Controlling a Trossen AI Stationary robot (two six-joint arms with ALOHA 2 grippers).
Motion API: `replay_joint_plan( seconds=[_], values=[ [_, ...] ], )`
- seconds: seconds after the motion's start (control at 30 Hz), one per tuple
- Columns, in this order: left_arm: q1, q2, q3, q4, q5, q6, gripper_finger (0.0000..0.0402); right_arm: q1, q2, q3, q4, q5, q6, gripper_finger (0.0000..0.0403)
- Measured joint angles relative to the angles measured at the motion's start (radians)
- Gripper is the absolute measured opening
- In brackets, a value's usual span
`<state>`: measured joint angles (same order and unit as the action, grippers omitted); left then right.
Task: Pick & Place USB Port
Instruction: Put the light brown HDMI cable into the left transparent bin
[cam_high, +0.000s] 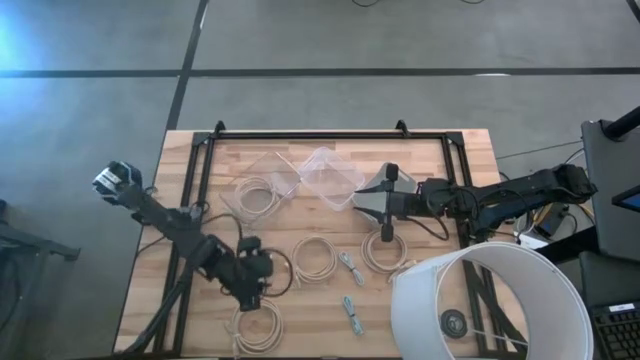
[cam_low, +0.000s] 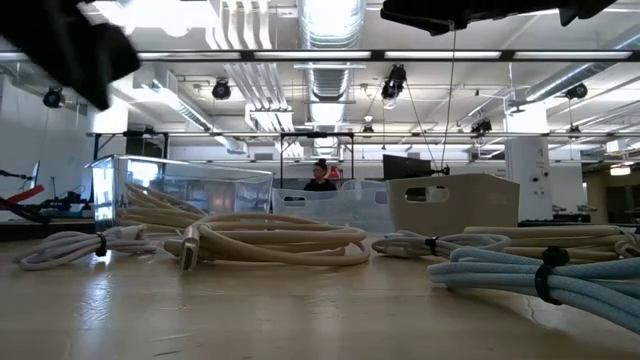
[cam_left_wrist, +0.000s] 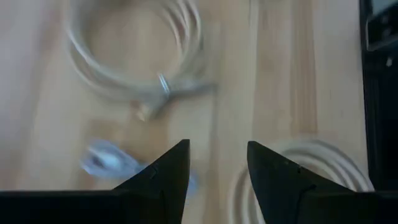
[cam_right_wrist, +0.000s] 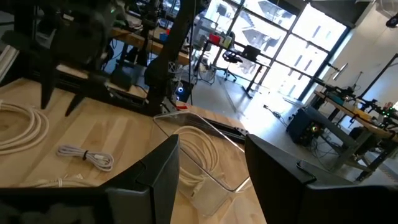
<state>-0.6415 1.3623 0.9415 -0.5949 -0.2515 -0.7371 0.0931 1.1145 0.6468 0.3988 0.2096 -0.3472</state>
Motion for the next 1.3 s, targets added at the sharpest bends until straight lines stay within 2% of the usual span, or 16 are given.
replay_joint_plan(
  seconds=[0.2, 0.43, 0.67, 0.97, 1.07, 1.27, 1.3],
  values=[
    [-0.055, 0.057, -0.061, 0.093, 0.111, -0.160, 0.0163, 0.000, 0.000, 0.000, 0.000, 0.000, -0.001, 0.0178],
    [-0.074, 0.118, -0.097, 0.116, 0.139, -0.236, 0.0163, 0.000, 0.000, 0.000, 0.000, 0.000, -0.004, 0.0178],
    [-0.075, 0.198, -0.097, 0.154, 0.217, -0.237, 0.0163, 0.000, 0.000, 0.000, 0.000, 0.000, -0.004, 0.0178],
    [-0.075, 0.293, -0.093, 0.154, 0.226, -0.144, 0.0160, 0.000, 0.000, 0.000, 0.000, 0.000, -0.004, 0.0178],
    [-0.075, 0.292, -0.093, 0.150, 0.213, -0.104, 0.0137, 0.000, 0.000, 0.000, 0.000, 0.000, -0.004, 0.0178],
    [-0.072, 0.253, -0.097, 0.150, 0.200, -0.083, 0.0033, 0.000, 0.000, 0.000, 0.000, 0.000, -0.004, 0.0178],
    [-0.070, 0.246, -0.097, 0.154, 0.198, -0.093, 0.0025, 0.000, 0.000, 0.000, 0.000, 0.000, -0.004, 0.0178]
  ],
)
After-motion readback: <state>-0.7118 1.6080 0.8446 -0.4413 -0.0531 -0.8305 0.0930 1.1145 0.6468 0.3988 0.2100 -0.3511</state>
